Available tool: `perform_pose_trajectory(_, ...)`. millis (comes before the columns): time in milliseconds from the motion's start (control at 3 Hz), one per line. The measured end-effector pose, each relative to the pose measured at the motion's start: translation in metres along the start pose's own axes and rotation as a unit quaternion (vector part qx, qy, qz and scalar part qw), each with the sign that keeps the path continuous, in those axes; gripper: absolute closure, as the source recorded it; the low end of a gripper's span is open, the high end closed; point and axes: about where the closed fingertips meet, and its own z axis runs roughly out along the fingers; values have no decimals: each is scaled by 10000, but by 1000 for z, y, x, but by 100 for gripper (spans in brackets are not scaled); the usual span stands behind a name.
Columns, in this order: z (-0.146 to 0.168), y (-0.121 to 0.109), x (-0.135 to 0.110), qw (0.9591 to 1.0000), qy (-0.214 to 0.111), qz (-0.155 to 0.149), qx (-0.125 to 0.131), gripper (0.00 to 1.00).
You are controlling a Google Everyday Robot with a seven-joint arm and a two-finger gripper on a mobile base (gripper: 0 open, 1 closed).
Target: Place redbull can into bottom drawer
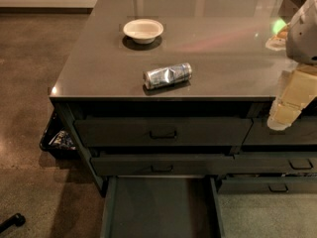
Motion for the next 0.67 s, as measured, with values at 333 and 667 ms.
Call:
perform_pose_trajectory(333, 0, 0, 0, 10000, 0, 0, 0, 0)
perform_pose_trajectory(667, 2, -3, -3, 9999, -98, -38, 19, 0)
